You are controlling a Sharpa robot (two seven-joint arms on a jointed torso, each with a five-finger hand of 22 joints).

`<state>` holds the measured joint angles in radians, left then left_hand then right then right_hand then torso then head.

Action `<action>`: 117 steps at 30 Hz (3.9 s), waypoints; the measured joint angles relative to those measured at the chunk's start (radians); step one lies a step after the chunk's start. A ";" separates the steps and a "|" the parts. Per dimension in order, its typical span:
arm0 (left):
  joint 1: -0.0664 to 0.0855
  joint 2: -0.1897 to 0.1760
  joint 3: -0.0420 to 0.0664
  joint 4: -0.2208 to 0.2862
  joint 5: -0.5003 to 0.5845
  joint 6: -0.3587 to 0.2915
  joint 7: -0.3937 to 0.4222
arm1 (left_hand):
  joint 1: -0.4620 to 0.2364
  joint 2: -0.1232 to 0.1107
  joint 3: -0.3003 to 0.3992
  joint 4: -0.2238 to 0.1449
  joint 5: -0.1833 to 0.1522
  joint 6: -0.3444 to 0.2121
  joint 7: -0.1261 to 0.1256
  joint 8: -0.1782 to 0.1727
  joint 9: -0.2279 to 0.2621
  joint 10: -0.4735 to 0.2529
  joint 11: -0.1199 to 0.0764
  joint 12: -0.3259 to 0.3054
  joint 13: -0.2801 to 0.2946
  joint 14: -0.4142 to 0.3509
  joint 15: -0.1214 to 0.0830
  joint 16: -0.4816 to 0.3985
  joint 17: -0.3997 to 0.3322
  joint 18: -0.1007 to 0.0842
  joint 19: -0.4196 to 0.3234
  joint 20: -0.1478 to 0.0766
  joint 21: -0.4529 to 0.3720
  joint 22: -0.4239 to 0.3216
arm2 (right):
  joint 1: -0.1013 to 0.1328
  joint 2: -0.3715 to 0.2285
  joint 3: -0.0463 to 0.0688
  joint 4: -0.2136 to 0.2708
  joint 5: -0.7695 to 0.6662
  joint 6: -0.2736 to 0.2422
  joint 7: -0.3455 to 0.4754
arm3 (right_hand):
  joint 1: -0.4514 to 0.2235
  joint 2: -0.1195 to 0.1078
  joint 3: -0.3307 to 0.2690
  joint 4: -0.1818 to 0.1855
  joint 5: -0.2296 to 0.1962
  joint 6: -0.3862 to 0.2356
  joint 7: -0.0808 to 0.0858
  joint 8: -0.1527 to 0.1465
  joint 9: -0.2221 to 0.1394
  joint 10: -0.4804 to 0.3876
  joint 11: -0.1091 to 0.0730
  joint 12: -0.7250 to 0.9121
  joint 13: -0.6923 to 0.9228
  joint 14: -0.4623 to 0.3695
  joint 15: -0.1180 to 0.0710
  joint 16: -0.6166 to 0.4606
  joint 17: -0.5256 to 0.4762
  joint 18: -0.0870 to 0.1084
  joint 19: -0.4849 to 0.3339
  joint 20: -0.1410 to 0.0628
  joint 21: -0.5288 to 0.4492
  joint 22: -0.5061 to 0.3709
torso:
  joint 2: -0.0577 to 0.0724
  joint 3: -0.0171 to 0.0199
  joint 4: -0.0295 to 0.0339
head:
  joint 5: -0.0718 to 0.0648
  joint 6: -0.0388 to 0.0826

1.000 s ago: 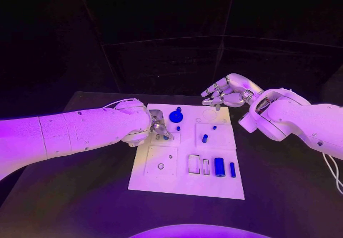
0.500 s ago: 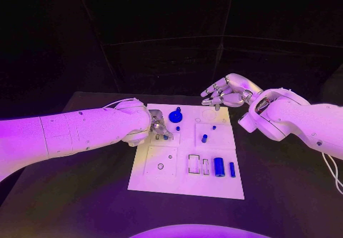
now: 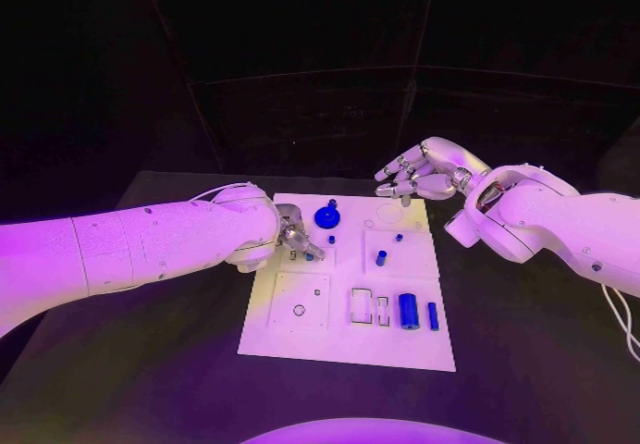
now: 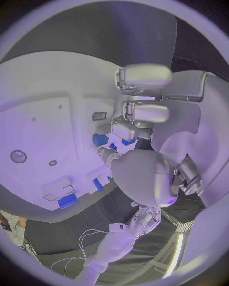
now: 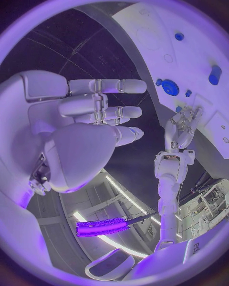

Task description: Assemble the parts on the task board

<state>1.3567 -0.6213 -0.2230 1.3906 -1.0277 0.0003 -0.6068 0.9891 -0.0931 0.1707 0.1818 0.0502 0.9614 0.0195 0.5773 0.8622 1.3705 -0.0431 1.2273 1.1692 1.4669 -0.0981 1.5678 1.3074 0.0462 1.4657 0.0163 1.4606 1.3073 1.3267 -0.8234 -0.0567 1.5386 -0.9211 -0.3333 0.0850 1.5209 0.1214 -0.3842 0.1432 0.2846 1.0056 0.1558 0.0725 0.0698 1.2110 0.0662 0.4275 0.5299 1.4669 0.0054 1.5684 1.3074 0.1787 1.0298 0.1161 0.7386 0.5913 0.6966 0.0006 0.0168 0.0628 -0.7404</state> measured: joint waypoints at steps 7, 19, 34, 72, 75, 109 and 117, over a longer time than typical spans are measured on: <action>0.000 -0.021 0.001 0.018 0.000 -0.008 0.004 | 0.000 0.000 -0.070 0.054 0.000 0.000 0.000 -0.003 0.007 0.004 -0.004 0.005 0.007 0.000 0.000 0.000 0.000 0.000 0.000 -0.007 0.004 0.000 | 0.000 -0.002 0.000 -0.001 -0.005 0.002 -0.004 | -0.009 -0.001 -0.007 0.007 0.004 0.000 0.000 0.000 0.000 0.000 0.000 0.002 0.001 0.000 0.000 0.000 0.000 0.000 0.000 0.000 0.000 0.000 | 0.000 -0.0003 0.0011 | 0.000 0.002; 0.031 -0.079 0.070 0.073 0.016 -0.006 0.028 | 0.086 0.029 -0.154 0.086 0.000 -0.044 0.022 -0.063 -0.013 -0.013 0.013 -0.013 -0.017 0.000 0.000 0.000 0.000 0.000 0.000 -0.007 -0.009 0.000 | 0.000 -0.005 0.000 -0.005 -0.010 0.004 -0.009 | -0.013 0.002 -0.016 0.011 0.015 -0.004 0.004 0.000 0.000 -0.004 0.004 0.002 0.002 -0.004 0.004 0.000 0.000 0.000 0.000 0.000 -0.004 0.000 | -0.001 -0.0002 0.0006 | -0.008 0.009; 0.091 0.011 0.082 -0.174 0.032 0.119 0.041 | 0.159 0.081 -0.233 0.106 0.000 -0.084 0.063 -0.174 -0.163 -0.064 0.053 -0.058 -0.073 -0.002 0.038 0.000 0.000 0.000 -0.017 0.032 -0.059 0.000 | 0.000 0.000 0.000 -0.014 -0.013 0.004 -0.016 | -0.013 0.002 -0.016 0.011 0.021 -0.006 0.001 0.000 0.000 -0.004 0.004 0.002 0.002 -0.004 0.004 0.000 0.001 0.000 0.000 0.000 -0.004 0.000 | 0.000 0.0003 -0.0008 | 0.004 0.013; 0.038 0.131 0.052 -0.396 -0.036 0.250 0.086 | 0.142 0.120 -0.318 0.101 0.000 -0.036 0.050 -0.134 -0.175 -0.061 0.043 -0.047 -0.065 -0.002 0.038 0.000 0.000 0.000 -0.011 0.032 -0.059 0.001 | 0.000 0.016 0.000 -0.024 -0.028 0.002 -0.023 | 0.002 0.017 -0.017 0.005 0.029 -0.006 0.001 0.000 0.000 -0.003 0.003 0.002 0.002 -0.004 0.003 0.000 0.000 0.000 0.003 0.003 -0.004 -0.001 | 0.000 -0.0003 -0.0001 | 0.008 0.007; 0.035 0.135 0.052 -0.402 -0.037 0.252 0.088 | 0.148 0.127 -0.321 0.098 0.000 -0.036 0.050 -0.131 -0.174 -0.061 0.043 -0.047 -0.065 -0.002 0.038 0.000 0.000 0.000 -0.010 0.032 -0.059 0.001 | 0.000 0.017 0.000 -0.024 -0.028 0.003 -0.023 | 0.002 0.017 -0.017 0.005 0.029 -0.006 0.001 0.000 0.000 -0.004 0.003 0.002 0.002 -0.004 0.003 0.000 0.000 0.000 0.003 0.003 -0.004 -0.001 | 0.000 -0.0002 -0.0001 | 0.008 0.007; 0.026 0.160 0.052 -0.419 -0.041 0.262 0.111 | 0.300 0.207 -0.298 0.028 0.000 -0.039 0.047 -0.095 -0.164 -0.057 0.039 -0.042 -0.064 -0.002 0.038 0.000 0.000 0.000 -0.007 0.028 -0.055 0.000 | 0.000 0.023 0.000 -0.026 -0.028 0.002 -0.024 | 0.002 0.017 -0.016 0.006 0.029 -0.006 0.001 0.000 0.000 -0.003 0.003 0.002 0.002 -0.004 0.003 0.000 0.000 0.000 0.003 0.003 -0.004 0.000 | 0.000 -0.0002 0.0006 | 0.008 0.002; 0.026 0.159 0.052 -0.418 -0.040 0.256 0.113 | 0.406 0.256 -0.216 -0.054 -0.001 -0.052 0.037 -0.093 -0.167 -0.059 0.027 -0.042 -0.066 0.002 0.027 0.000 0.000 0.000 -0.004 0.025 -0.055 0.000 | 0.000 0.022 0.000 -0.026 -0.028 0.002 -0.024 | 0.006 0.021 -0.016 0.006 0.033 -0.006 0.001 0.000 0.000 -0.003 0.003 0.002 0.002 -0.004 0.003 0.000 0.000 0.000 0.003 0.003 -0.004 0.000 | 0.000 -0.0003 0.0006 | 0.008 0.001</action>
<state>1.3824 -0.4627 -0.1713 0.9726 -1.0674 0.2567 -0.4938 1.3948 0.1626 -0.0452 0.1278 0.0492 0.9094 0.0568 0.4842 0.6953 1.3112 -0.0163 1.1851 1.1028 1.4686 -0.0714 1.5677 1.3073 0.0463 1.4619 0.0412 1.4060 1.3076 1.3264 -0.8010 -0.0569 1.5123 -0.9494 -0.3309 0.0609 1.5268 0.1428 -0.4007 0.1488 0.3179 0.9992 0.1567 0.0725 0.0698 1.2075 0.0697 0.4297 0.5316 1.4633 0.0089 1.5684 1.3074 0.1788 1.0331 0.1195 0.7348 0.5915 0.6963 0.0003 0.0174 0.0711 -0.7396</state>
